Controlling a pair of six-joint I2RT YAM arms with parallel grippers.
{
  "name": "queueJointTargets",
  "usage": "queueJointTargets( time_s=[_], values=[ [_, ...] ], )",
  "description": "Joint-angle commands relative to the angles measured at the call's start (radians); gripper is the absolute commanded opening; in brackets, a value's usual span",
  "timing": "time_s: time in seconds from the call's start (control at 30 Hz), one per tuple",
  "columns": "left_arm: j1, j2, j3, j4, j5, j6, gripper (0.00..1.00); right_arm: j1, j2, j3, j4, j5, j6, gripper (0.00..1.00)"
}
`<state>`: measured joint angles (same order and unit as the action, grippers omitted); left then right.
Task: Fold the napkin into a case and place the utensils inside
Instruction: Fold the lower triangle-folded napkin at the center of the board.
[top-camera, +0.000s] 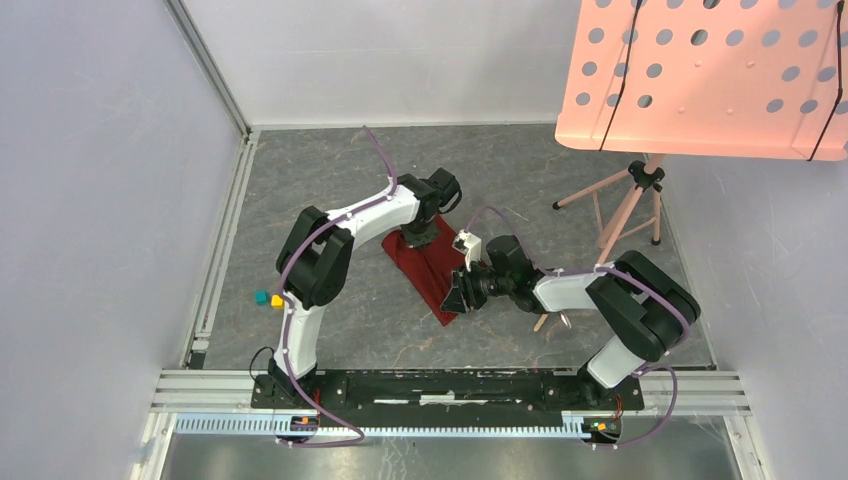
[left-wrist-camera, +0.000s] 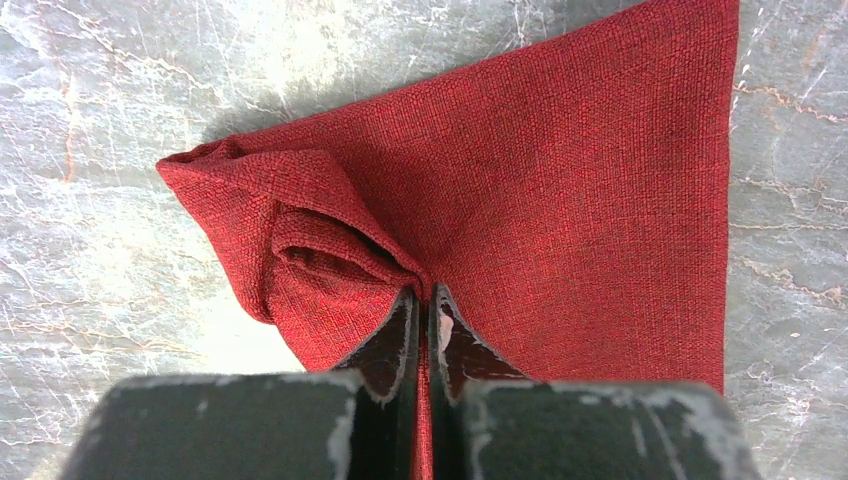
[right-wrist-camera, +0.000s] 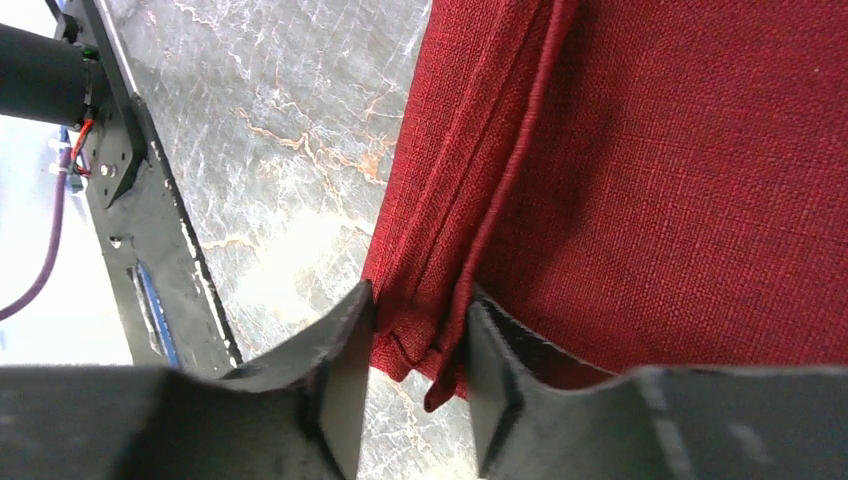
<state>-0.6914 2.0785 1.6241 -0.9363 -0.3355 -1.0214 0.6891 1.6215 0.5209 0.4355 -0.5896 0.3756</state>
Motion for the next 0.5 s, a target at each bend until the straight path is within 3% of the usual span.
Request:
queueJointTargets(
  time_s=[0.0,0.17,0.33,0.47],
  values=[
    [0.011,0.008,0.045,0.037,-0.08,0.046,0.02,0.004,-0.057,0.018,-0.072,0.065,-0.085,0.49],
    [0.011,0.005,0.04,0.038,-0.073,0.047,0.02,0.004,-0.103,0.031,-0.1,0.158,-0.142,0.65],
    [0.012,0.007,0.035,0.039,-0.069,0.049,0.03,0.011,-0.09,0.061,-0.109,0.195,-0.163,0.68],
    [0.013,0.001,0.031,0.039,-0.067,0.053,0.11,0.014,-0.075,0.081,-0.127,0.267,-0.15,0.65]
  ],
)
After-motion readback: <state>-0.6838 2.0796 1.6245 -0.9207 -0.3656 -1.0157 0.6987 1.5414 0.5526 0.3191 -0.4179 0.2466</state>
